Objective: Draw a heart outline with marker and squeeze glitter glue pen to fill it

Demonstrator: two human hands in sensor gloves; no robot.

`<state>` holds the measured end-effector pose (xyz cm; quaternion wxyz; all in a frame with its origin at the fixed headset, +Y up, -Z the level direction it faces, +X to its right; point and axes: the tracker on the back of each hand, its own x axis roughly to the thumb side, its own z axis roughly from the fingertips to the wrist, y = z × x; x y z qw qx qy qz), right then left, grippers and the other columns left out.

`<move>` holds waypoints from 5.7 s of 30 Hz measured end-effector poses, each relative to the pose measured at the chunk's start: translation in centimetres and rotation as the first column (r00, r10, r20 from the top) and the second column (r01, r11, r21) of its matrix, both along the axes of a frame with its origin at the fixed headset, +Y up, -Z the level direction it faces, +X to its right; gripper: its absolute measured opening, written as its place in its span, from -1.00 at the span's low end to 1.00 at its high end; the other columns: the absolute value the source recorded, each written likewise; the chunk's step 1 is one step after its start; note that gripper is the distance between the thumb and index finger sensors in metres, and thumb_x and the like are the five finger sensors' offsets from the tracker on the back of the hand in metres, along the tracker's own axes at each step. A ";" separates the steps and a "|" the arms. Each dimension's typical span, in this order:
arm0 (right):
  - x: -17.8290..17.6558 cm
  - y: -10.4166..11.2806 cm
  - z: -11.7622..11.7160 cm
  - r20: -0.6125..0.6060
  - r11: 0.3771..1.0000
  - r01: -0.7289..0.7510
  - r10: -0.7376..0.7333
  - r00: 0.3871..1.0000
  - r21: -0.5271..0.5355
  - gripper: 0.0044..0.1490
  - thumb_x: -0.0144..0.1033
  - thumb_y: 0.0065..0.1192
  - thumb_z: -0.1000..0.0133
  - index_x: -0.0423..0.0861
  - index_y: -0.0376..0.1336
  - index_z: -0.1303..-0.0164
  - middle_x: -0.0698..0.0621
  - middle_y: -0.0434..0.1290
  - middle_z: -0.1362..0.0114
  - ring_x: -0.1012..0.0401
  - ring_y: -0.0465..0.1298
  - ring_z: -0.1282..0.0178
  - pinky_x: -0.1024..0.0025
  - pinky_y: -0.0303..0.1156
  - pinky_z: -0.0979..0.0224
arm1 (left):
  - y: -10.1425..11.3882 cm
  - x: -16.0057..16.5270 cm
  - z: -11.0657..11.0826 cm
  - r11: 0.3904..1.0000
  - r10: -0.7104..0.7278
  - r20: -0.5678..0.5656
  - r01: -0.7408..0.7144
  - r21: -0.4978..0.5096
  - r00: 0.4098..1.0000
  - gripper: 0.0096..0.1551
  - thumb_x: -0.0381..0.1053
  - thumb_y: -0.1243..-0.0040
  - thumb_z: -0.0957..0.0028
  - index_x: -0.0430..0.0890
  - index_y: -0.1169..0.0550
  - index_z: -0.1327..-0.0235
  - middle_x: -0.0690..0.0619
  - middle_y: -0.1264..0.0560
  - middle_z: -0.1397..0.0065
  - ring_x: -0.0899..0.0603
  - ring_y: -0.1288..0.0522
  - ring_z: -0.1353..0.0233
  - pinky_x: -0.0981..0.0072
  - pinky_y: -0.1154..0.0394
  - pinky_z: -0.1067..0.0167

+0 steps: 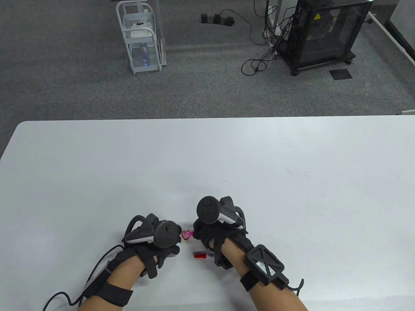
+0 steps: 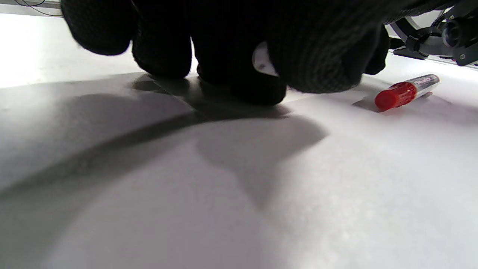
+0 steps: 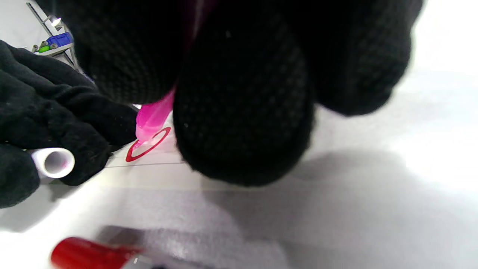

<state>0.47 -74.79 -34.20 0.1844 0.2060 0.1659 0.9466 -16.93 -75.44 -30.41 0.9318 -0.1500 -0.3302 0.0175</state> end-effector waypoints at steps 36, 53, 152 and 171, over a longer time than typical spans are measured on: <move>0.3 0.2 0.2 -0.001 1.000 -0.002 0.002 1.000 0.019 -0.38 -0.18 0.44 0.04 -0.26 0.47 -0.14 -0.10 0.74 0.06 0.27 0.79 0.41 0.30 0.72 0.19 | 0.0 0.0 0.0 1.000 0.001 0.000 -0.001 -0.002 1.000 -0.51 0.18 -0.35 0.03 -0.07 -0.67 -0.05 0.02 -0.48 -0.51 -0.28 -0.42 -0.49 -0.17 -0.40 -0.28; -0.1 0.4 0.3 -0.004 0.998 -0.016 0.016 1.000 0.066 -0.40 -0.21 0.46 0.07 -0.27 0.50 -0.09 -0.10 0.75 0.15 0.33 0.78 0.52 0.38 0.75 0.27 | 0.0 0.0 0.0 1.000 0.001 0.000 -0.001 -0.001 1.000 -0.51 0.18 -0.35 0.03 -0.07 -0.67 -0.05 0.02 -0.48 -0.51 -0.28 -0.42 -0.49 -0.16 -0.40 -0.28; 0.0 0.2 0.4 -0.017 0.999 -0.033 0.034 0.999 0.036 -0.39 -0.16 0.44 0.04 -0.19 0.48 -0.16 -0.09 0.73 0.02 0.24 0.78 0.40 0.30 0.70 0.20 | 0.0 0.0 0.0 1.000 0.004 0.000 -0.004 -0.004 1.000 -0.51 0.18 -0.35 0.03 -0.07 -0.67 -0.05 0.02 -0.48 -0.51 -0.28 -0.43 -0.49 -0.16 -0.40 -0.27; 0.0 0.4 0.7 -0.026 0.998 -0.055 0.056 0.998 0.023 -0.40 -0.17 0.44 0.04 -0.19 0.48 -0.16 -0.10 0.73 0.02 0.24 0.78 0.39 0.29 0.70 0.19 | 0.0 0.0 0.0 1.000 0.004 0.000 -0.004 -0.005 1.000 -0.51 0.18 -0.35 0.03 -0.07 -0.68 -0.05 0.02 -0.48 -0.51 -0.28 -0.42 -0.49 -0.16 -0.40 -0.27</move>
